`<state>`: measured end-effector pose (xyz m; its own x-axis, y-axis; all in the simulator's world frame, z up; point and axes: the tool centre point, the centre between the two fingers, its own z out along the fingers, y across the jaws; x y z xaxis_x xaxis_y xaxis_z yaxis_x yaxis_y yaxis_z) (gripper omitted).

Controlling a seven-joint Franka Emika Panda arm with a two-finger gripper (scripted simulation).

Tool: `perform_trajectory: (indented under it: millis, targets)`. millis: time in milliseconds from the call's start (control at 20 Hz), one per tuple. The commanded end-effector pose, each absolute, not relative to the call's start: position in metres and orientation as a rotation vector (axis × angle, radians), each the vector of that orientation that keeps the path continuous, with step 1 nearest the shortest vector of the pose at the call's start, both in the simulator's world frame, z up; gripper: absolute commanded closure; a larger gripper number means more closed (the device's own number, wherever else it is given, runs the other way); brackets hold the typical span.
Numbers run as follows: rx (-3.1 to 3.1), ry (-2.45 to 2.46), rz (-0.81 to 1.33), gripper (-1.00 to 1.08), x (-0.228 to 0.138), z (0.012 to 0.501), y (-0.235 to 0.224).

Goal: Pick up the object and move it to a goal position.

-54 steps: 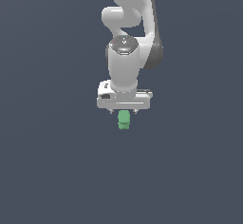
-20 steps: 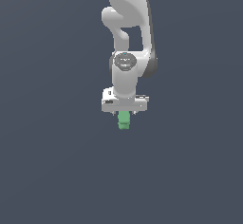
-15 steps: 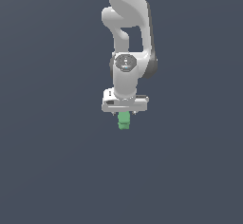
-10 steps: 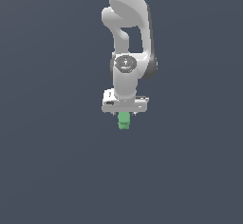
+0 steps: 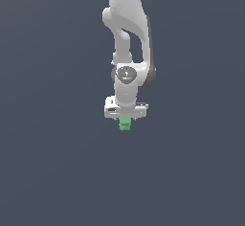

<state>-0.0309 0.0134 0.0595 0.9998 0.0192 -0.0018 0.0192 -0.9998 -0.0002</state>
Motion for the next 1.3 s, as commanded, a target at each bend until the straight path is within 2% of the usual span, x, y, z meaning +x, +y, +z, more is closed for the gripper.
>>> perform_trajectory:
  millis: [0, 100, 150, 800, 1250]
  targets:
    - [-3.141, -0.030, 0.001, -0.92, -0.030, 0.054, 0.013]
    - [-3.141, -0.030, 0.001, -0.92, -0.030, 0.053, 0.013]
    - [-3.141, -0.030, 0.001, 1.08, -0.030, 0.053, 0.013]
    - [-3.142, -0.030, 0.000, 1.08, -0.030, 0.056, 0.015]
    - [-3.142, -0.030, 0.000, 1.08, -0.035, 0.093, 0.038]
